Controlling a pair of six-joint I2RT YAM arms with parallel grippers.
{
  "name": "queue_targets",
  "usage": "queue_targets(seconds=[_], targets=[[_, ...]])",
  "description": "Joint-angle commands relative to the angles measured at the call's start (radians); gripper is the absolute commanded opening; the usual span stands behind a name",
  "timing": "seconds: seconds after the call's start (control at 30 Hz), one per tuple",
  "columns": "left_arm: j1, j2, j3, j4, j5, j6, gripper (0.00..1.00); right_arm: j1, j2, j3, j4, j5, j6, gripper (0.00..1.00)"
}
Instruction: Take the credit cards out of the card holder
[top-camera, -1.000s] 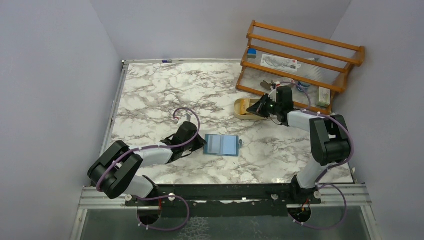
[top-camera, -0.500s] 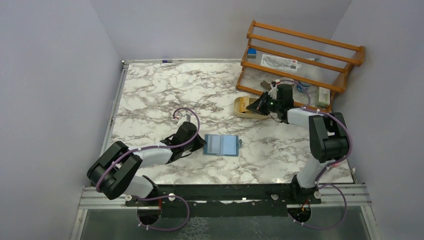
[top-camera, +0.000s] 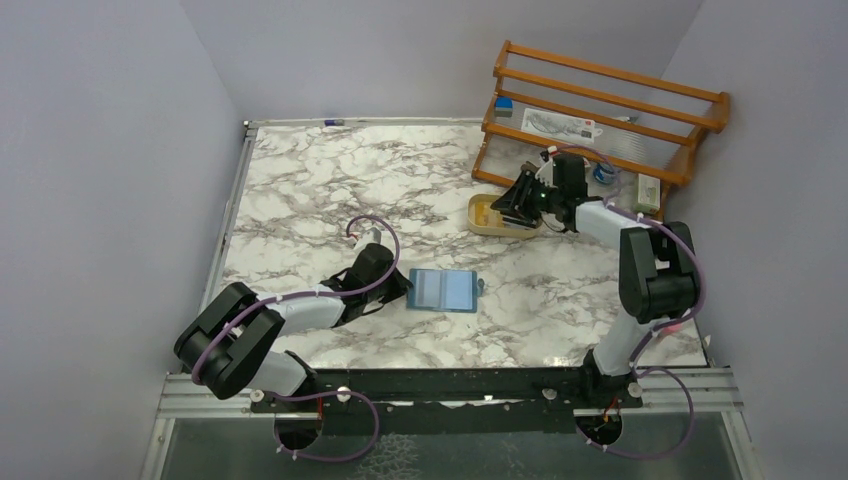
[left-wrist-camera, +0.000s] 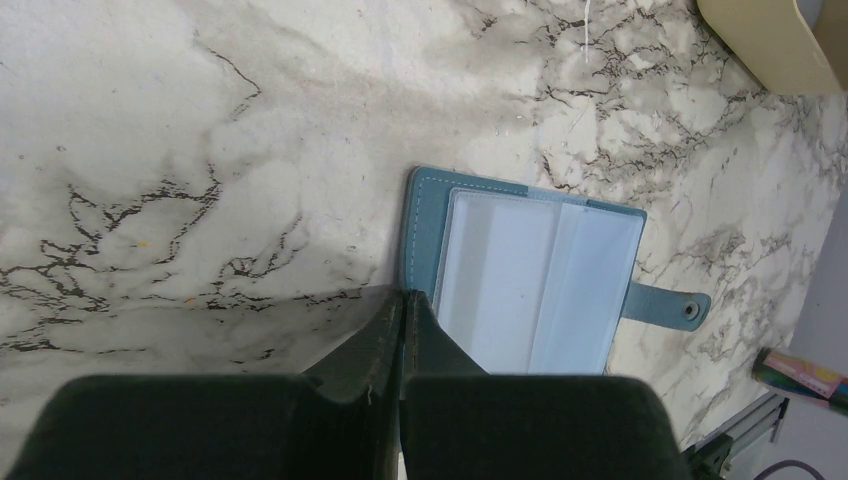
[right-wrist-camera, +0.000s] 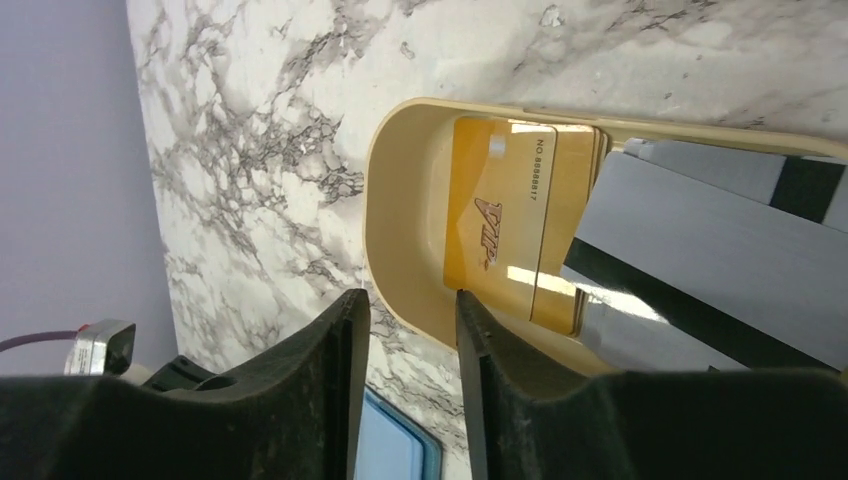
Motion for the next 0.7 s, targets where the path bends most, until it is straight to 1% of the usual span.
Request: queue_targets(seconds=[0.0,0.17,0.23,0.37,0.43,0.57,0.67], targets=[[0.006,0.001,-0.005,-0.024,-0.012,0.015,0.0,-0.006,-0.056,0.076,-0.159,0.091,-0.065,0.45],[0.006,-0.003,-0.001,-0.031,-0.01,0.019,0.0,-0.006,-0.116,0.134,-0.222,0.154,-0.106,0.46],[0.006,-0.011,0.001,-0.038,-0.014,0.018,0.0,-0.005,-0.156,0.134,-0.23,0.171,-0.121,0.49],[0.005,-0.042,0.035,-0.104,-0.049,0.05,0.0,0.007,-0.258,0.114,-0.244,0.217,-0.158,0.54],[0.005,-0.064,0.065,-0.144,-0.07,0.076,0.0,0.025,-0.294,0.115,-0.267,0.235,-0.184,0.55],[0.004,-0.075,0.18,-0.276,-0.129,0.157,0.0,0.094,-0.342,0.103,-0.305,0.263,-0.208,0.56],[0.003,-0.064,0.277,-0.378,-0.174,0.221,0.0,0.192,-0.375,0.072,-0.308,0.301,-0.211,0.56]])
